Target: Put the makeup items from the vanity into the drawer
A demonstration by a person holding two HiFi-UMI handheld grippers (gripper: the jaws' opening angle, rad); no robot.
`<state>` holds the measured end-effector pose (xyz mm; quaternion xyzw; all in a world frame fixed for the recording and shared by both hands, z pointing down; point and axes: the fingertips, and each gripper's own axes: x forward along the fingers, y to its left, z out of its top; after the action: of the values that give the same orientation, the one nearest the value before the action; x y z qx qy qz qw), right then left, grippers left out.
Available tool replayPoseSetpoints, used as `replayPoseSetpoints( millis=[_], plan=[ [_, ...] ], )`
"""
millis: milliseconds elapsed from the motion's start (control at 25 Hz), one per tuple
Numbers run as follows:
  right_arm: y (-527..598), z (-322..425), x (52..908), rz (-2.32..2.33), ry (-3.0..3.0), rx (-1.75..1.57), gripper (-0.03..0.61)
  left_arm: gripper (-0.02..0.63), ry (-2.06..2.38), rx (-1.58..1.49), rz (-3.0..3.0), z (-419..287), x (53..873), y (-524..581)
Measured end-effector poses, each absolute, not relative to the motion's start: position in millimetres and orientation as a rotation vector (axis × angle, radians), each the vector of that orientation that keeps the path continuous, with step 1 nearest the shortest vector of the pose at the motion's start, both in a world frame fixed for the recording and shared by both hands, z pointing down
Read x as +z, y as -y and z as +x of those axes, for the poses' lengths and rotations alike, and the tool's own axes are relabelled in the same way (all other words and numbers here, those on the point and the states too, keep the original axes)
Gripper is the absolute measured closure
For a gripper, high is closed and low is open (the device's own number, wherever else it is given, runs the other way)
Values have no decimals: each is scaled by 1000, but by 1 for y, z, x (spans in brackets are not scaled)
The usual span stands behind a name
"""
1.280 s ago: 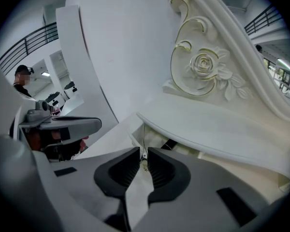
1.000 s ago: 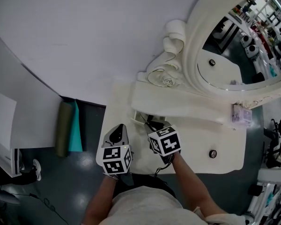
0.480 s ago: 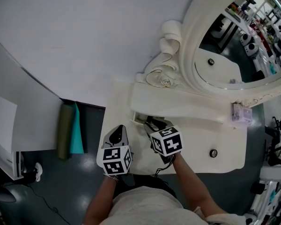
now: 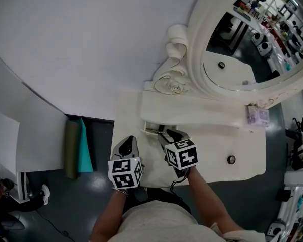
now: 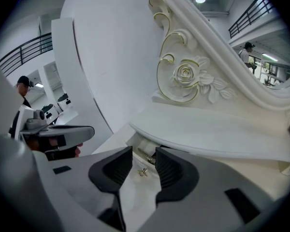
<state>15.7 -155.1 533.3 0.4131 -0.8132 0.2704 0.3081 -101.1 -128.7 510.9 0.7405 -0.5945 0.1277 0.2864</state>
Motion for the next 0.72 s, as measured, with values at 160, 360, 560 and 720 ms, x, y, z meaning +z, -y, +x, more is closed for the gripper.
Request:
replayPoseSetpoints(
  millis=[160,360,560,720],
  plan=[
    [150,24,526,1173,2138,727,420,609,1568,345,2014,-101,505,127],
    [143,41,518,1295,2110,746,429,609,1534,348,2073,-96,496,127],
    [132,60,509,1420,2075,757,460,609,1494,351,2131,-90,487,127],
    [120,79,503,1526,2045,766,483,609,1457,357,2185,-80,481,127]
  ],
)
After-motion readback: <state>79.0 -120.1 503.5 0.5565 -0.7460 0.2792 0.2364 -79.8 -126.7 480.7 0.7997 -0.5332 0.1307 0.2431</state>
